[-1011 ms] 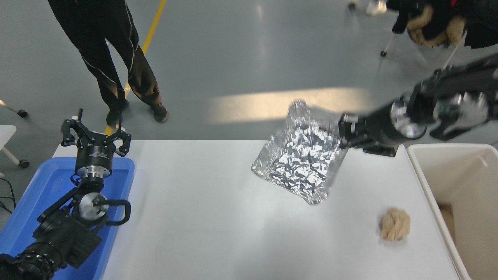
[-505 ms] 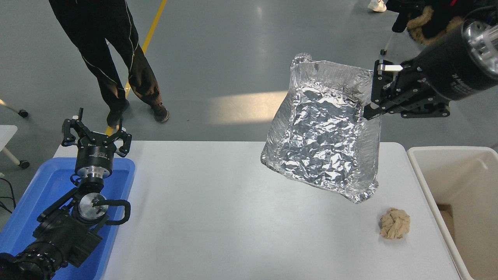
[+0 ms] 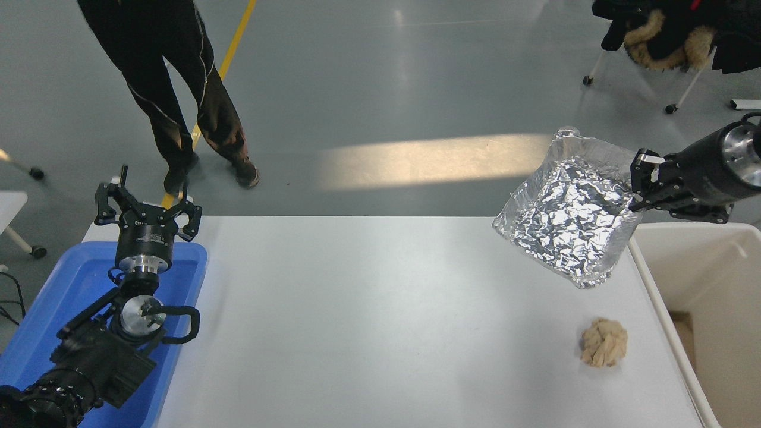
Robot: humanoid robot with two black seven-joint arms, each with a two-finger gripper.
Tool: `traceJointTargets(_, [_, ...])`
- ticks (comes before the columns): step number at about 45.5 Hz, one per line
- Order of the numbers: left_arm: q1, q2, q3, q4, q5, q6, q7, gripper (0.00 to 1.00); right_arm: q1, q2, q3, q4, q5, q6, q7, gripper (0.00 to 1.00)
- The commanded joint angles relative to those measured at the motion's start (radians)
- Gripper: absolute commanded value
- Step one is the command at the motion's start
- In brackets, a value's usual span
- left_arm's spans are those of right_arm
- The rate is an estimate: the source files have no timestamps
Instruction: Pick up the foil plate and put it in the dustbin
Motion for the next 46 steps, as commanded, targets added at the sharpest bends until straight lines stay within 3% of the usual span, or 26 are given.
traceJointTargets(1, [0.0,0.0,0.0,0.0,0.0,0.001,0.0,0.99,-0.396,-0.095,0.065,-0.306,0.139,-0.065,0.001,0.0])
traceJointTargets(13, [0.0,0.0,0.0,0.0,0.0,0.001,-0.001,0.99,-0.843,-0.18,0.343,-0.688,0.143,-0.067,-0.004,0.0])
traceJointTargets(27, [0.0,0.0,0.0,0.0,0.0,0.001,0.0,0.99,-1.296,-0.076,0.82,-1.15,0.128,-0.073,-0.004,0.0])
traceJointTargets(46, [0.0,0.0,0.0,0.0,0.0,0.001,0.0,0.99,-1.381,0.043,0.871,-1.193,0.13,-0.222,-0.005,0.0])
